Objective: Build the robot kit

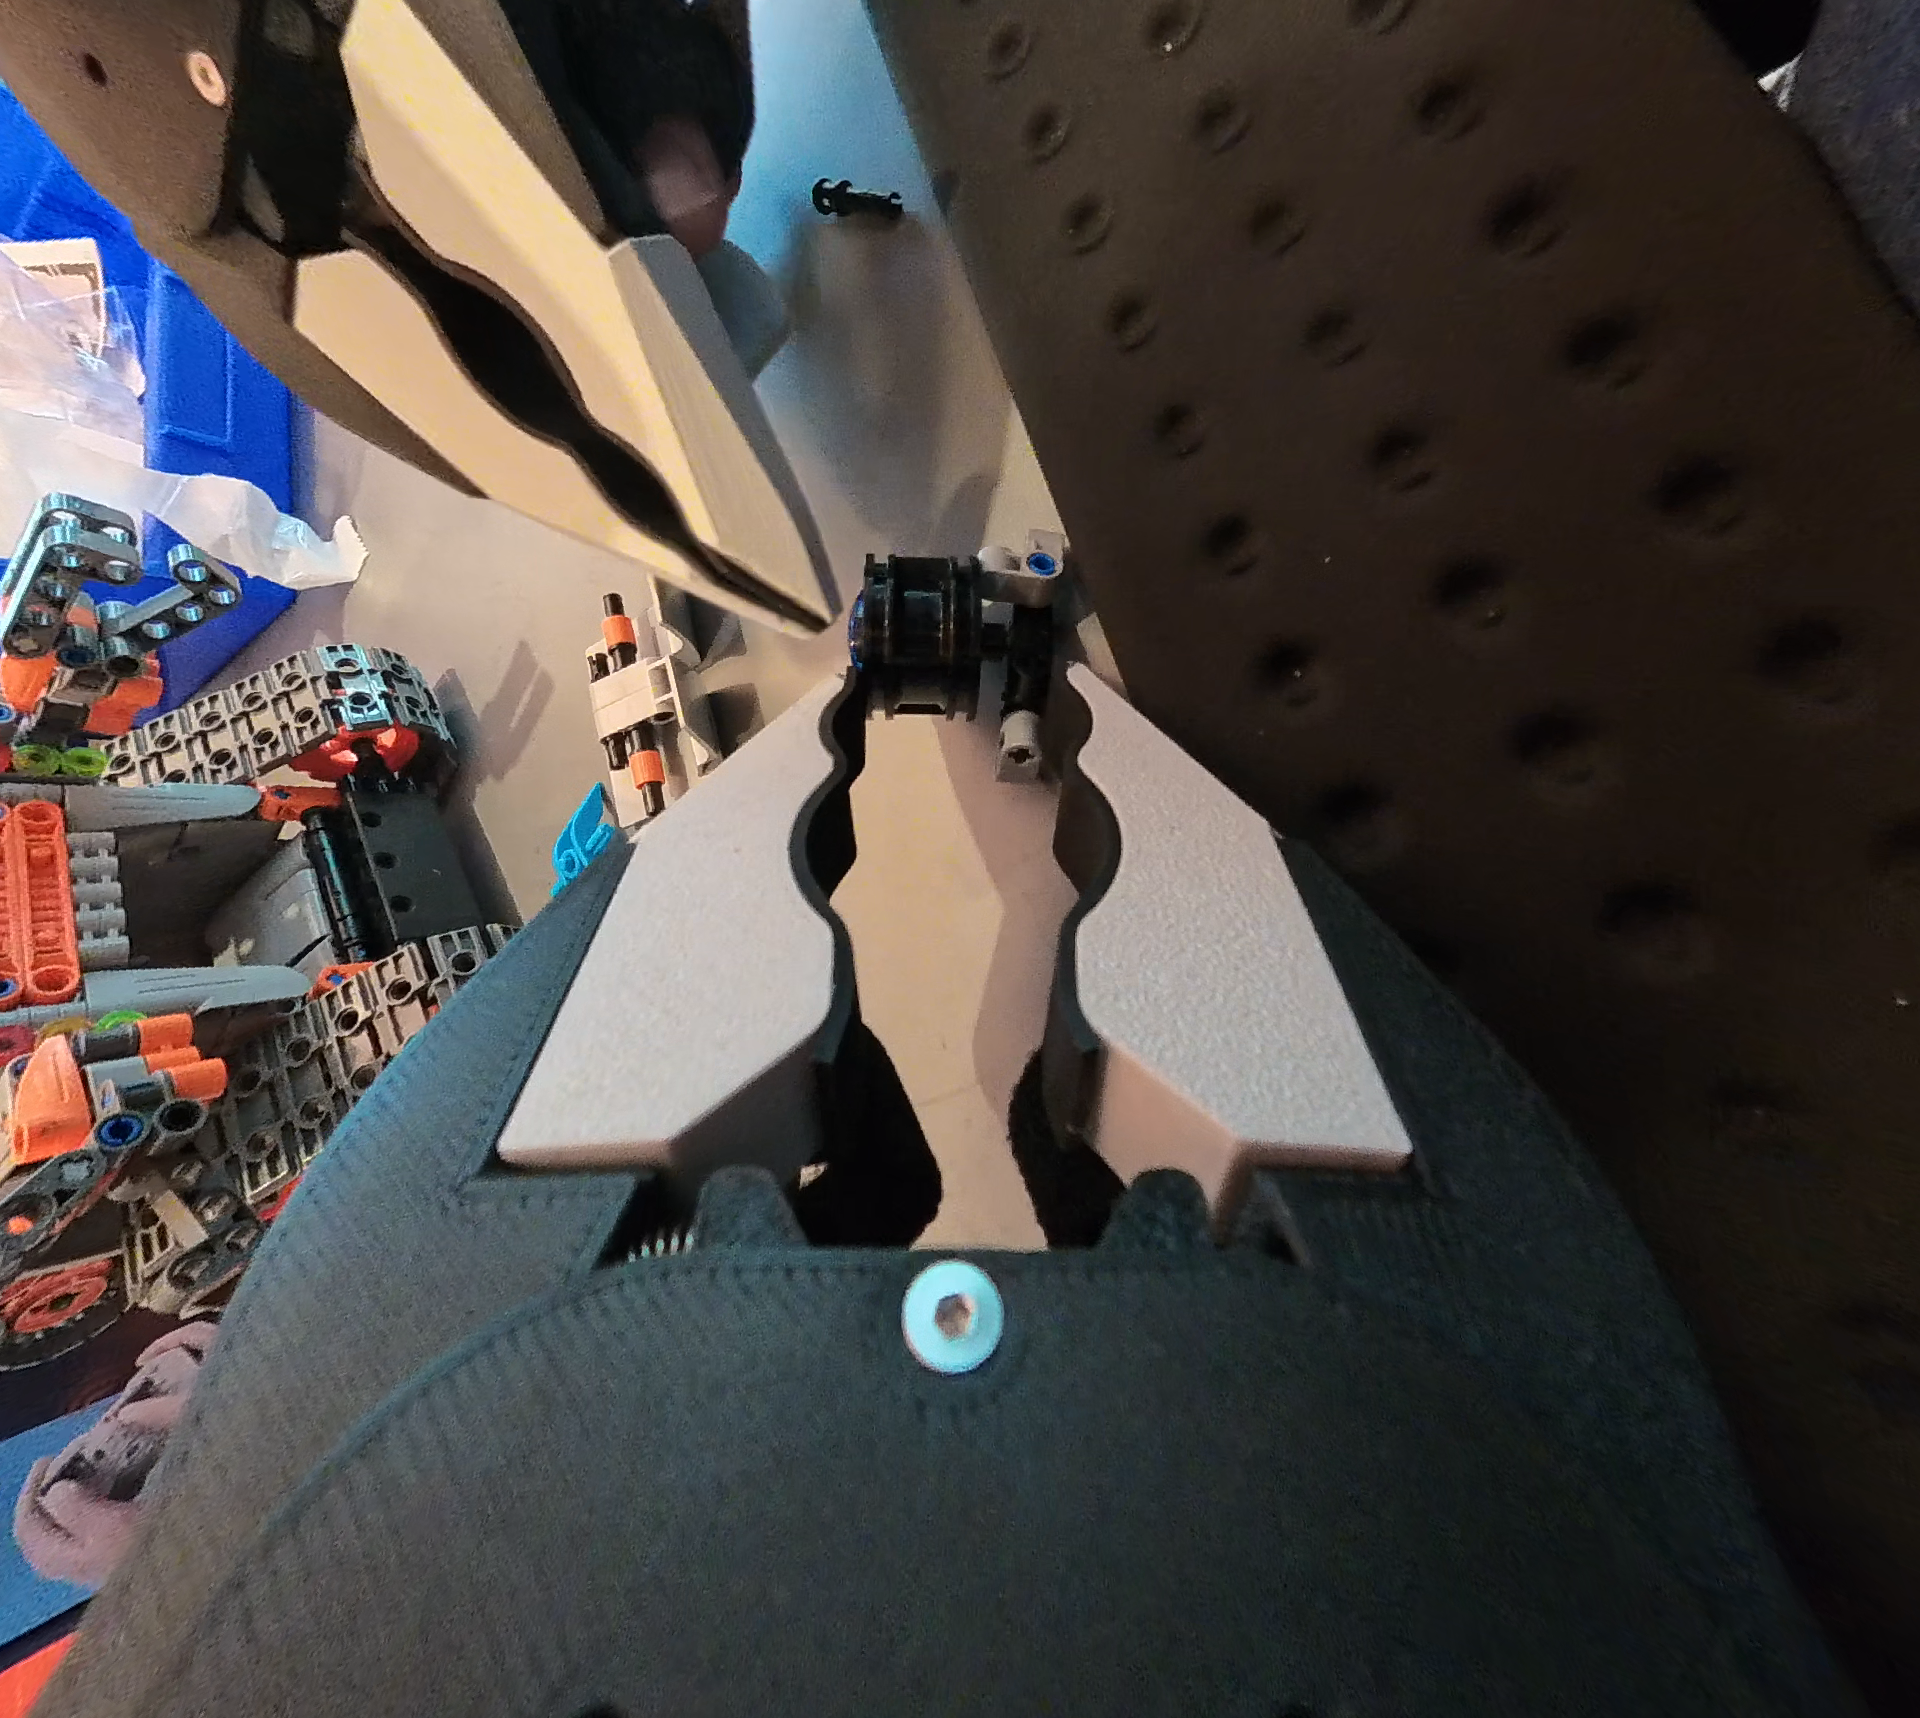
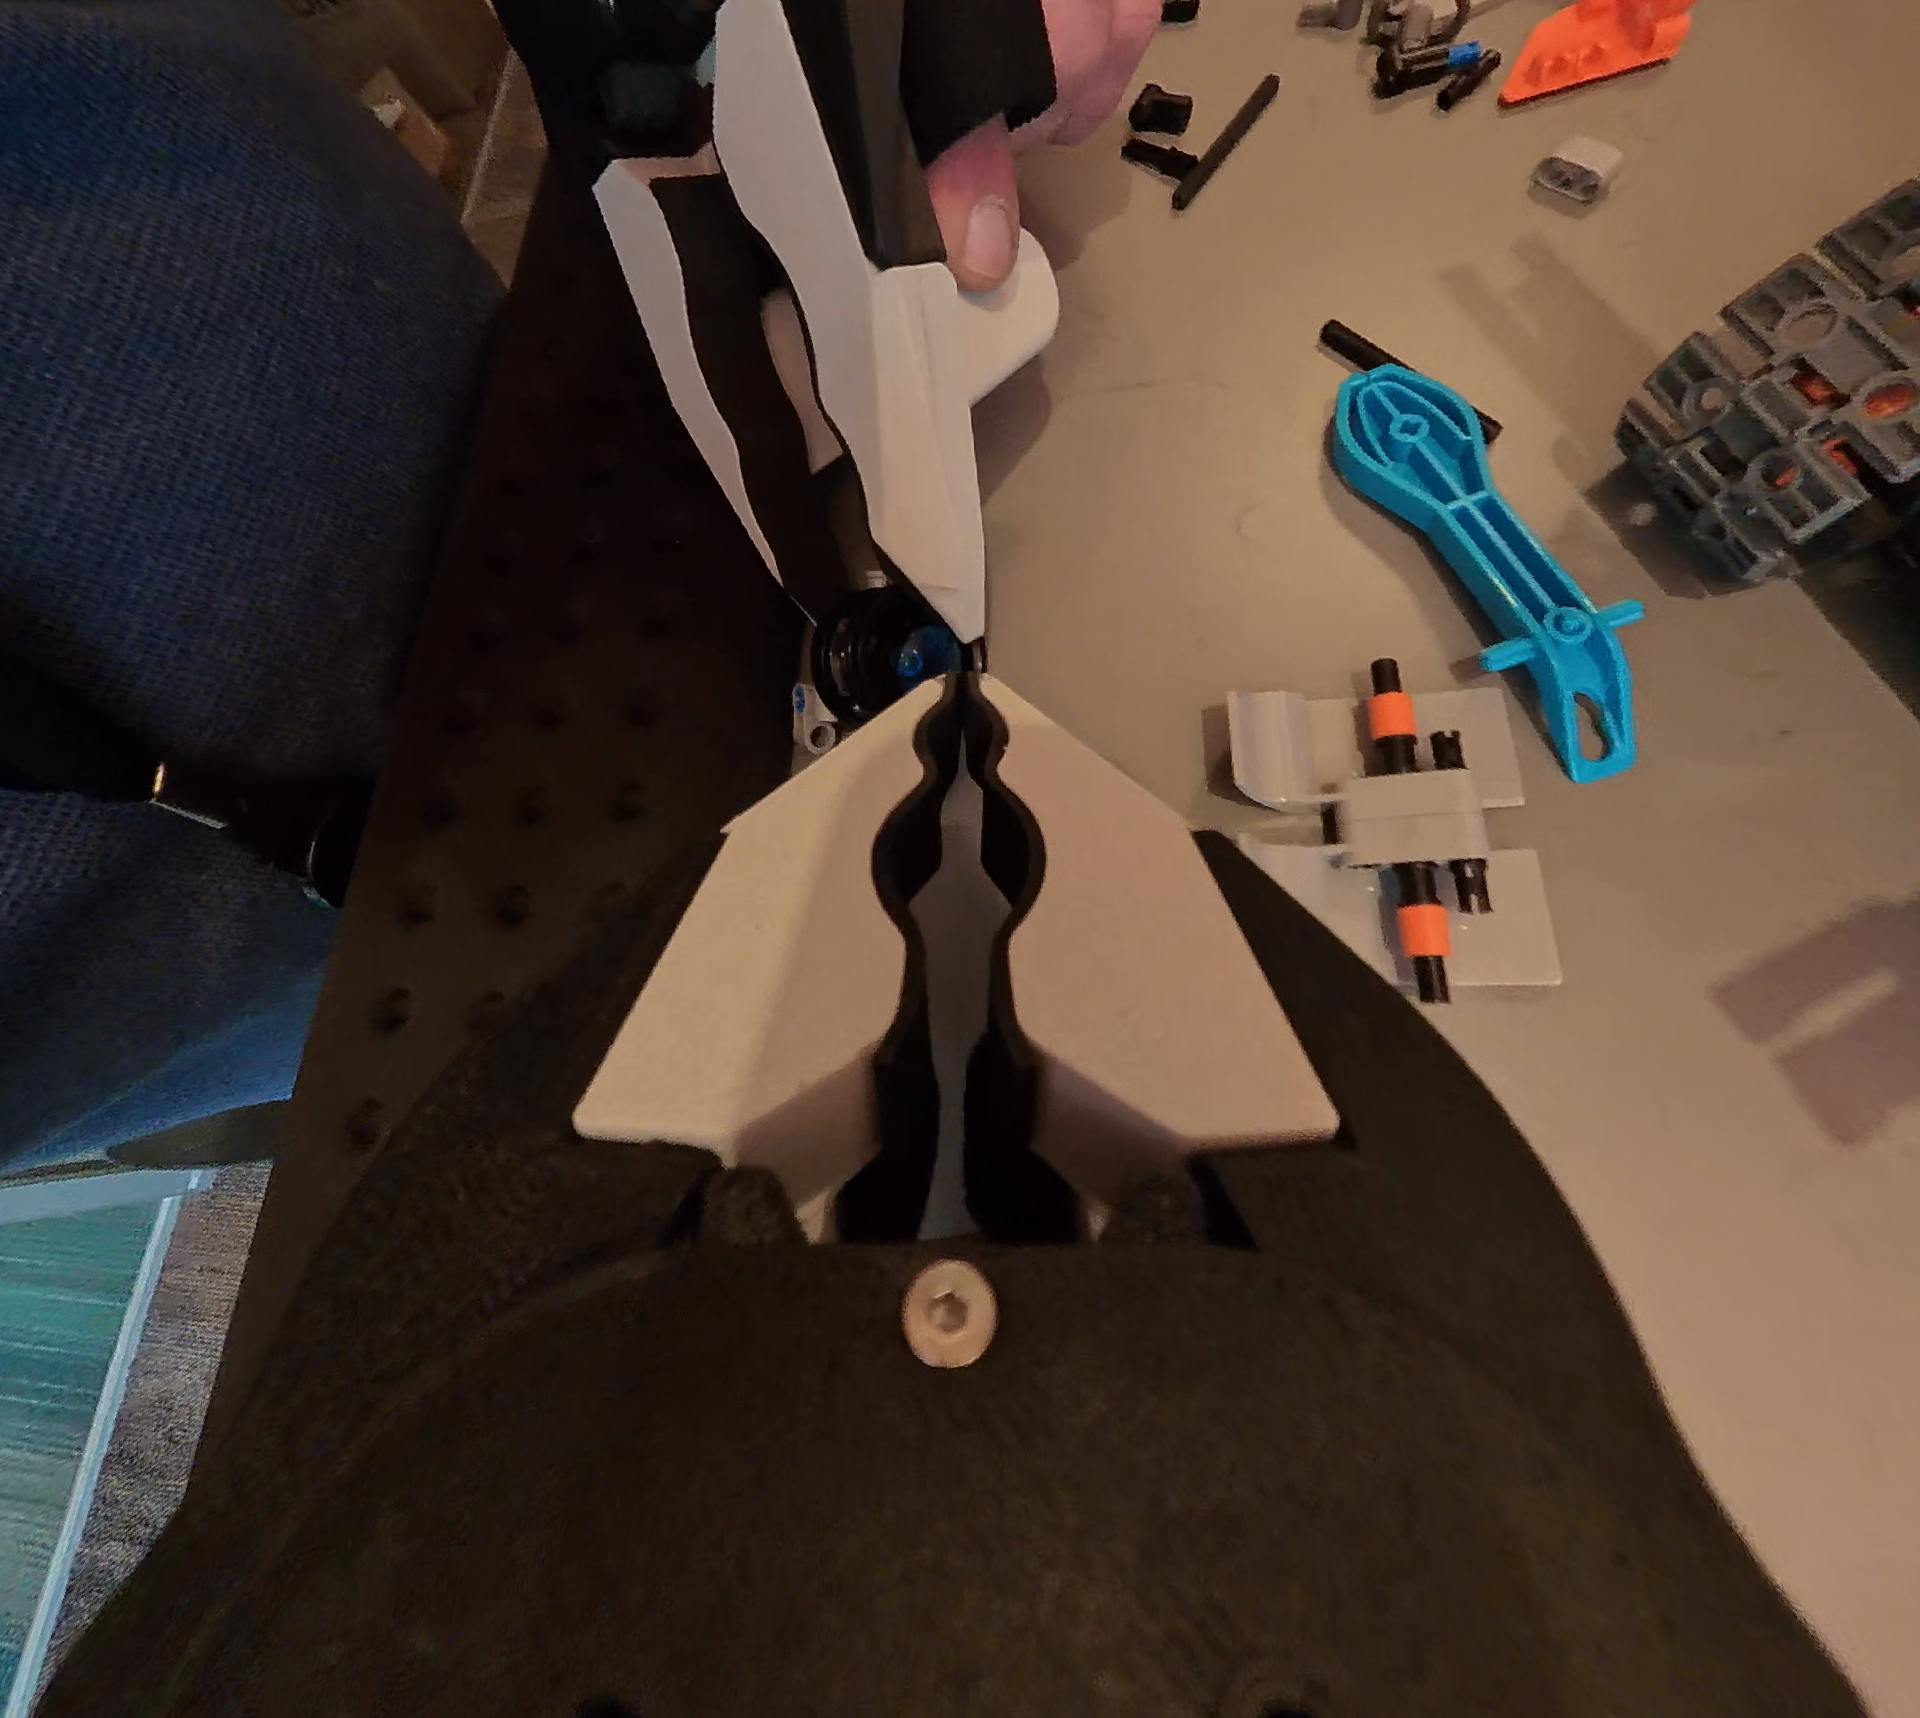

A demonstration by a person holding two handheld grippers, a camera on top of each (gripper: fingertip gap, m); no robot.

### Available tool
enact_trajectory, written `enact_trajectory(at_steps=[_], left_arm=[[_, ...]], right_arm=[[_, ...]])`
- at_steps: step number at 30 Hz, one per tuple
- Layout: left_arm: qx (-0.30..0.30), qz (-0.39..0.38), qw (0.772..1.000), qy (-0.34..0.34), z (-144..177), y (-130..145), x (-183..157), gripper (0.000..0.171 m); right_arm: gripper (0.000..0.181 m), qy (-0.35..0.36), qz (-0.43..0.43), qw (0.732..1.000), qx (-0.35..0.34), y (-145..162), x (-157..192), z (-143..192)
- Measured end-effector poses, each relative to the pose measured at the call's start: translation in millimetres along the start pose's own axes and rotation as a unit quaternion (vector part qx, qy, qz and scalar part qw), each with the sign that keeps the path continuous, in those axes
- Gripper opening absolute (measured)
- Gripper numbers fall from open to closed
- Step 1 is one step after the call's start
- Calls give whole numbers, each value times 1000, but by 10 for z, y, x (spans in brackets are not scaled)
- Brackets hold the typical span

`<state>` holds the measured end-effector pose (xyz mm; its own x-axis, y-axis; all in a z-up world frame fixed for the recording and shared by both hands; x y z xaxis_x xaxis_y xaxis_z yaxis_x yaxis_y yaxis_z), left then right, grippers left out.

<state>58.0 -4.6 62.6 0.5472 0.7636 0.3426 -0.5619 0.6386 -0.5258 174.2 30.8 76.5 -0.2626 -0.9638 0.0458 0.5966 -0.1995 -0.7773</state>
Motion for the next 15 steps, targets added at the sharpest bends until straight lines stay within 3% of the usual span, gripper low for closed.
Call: enact_trajectory(at_steps=[7, 15], left_arm=[[1, 1, 1000, 1, -8, -9, -16, 32], [-8, 19, 1000, 11, -13, -19, -25, 32]], right_arm=[[0, 10, 24, 1000, -3, -11, 47, -17], [0, 69, 51, 996, 0, -18, 120, -20]])
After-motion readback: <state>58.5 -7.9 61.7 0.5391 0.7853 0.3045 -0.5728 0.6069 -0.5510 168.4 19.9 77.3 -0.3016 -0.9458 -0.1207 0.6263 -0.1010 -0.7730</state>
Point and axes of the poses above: each gripper's, where its closed fingertips meet, z back along the fingers, y out of its underside, x = y × z across the jaws, the point moved 7 cm from there along z, back along the fingers, and after that the axes turned 15 degrees about y, right-handed, at the moved point
